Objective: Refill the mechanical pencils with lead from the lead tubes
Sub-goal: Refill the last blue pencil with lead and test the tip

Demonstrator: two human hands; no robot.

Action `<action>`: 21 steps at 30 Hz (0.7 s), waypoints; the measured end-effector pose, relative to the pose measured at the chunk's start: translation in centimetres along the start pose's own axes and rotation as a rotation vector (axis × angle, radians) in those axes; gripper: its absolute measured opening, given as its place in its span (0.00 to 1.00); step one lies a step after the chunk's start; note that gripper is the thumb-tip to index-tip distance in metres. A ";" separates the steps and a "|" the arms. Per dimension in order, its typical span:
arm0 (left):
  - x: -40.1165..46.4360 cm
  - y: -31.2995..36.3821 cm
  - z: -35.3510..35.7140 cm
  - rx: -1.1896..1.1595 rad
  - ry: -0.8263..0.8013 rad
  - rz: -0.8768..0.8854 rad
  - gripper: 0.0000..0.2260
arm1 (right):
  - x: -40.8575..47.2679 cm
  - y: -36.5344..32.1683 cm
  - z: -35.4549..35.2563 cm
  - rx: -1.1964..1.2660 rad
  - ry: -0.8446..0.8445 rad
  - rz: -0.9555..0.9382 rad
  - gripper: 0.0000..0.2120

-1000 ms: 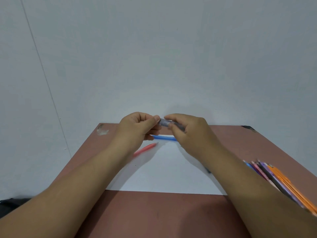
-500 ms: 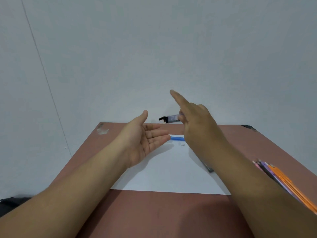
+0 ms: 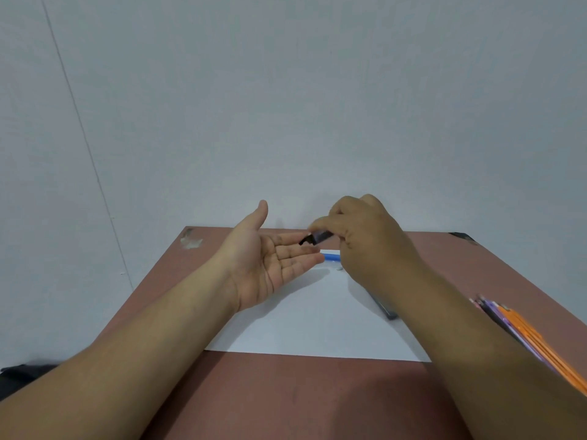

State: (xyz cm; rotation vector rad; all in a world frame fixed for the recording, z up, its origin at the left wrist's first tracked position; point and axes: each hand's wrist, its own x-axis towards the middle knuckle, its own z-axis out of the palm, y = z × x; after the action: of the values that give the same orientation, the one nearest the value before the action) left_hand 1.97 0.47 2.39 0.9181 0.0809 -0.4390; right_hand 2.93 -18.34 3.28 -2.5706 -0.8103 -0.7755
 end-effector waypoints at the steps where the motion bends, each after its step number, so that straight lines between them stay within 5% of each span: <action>1: 0.1 0.0 -0.1 -0.004 -0.016 -0.007 0.41 | 0.0 0.2 0.1 -0.011 -0.017 0.011 0.32; 8: 0.2 -0.1 -0.2 -0.023 -0.004 0.000 0.41 | -0.1 -0.4 -0.2 0.051 -0.010 0.069 0.49; 15: 0.3 0.0 -0.3 0.007 -0.031 -0.009 0.42 | -0.1 0.4 0.4 0.012 -0.002 0.019 0.32; 21: 0.3 -0.1 -0.3 0.000 -0.011 -0.008 0.42 | -0.2 -0.3 -0.2 0.052 -0.010 0.079 0.47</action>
State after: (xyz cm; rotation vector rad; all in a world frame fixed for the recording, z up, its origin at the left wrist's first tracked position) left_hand 2.23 0.57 2.10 0.9161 0.0745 -0.4509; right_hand 2.54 -18.30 3.38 -2.5459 -0.7176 -0.7086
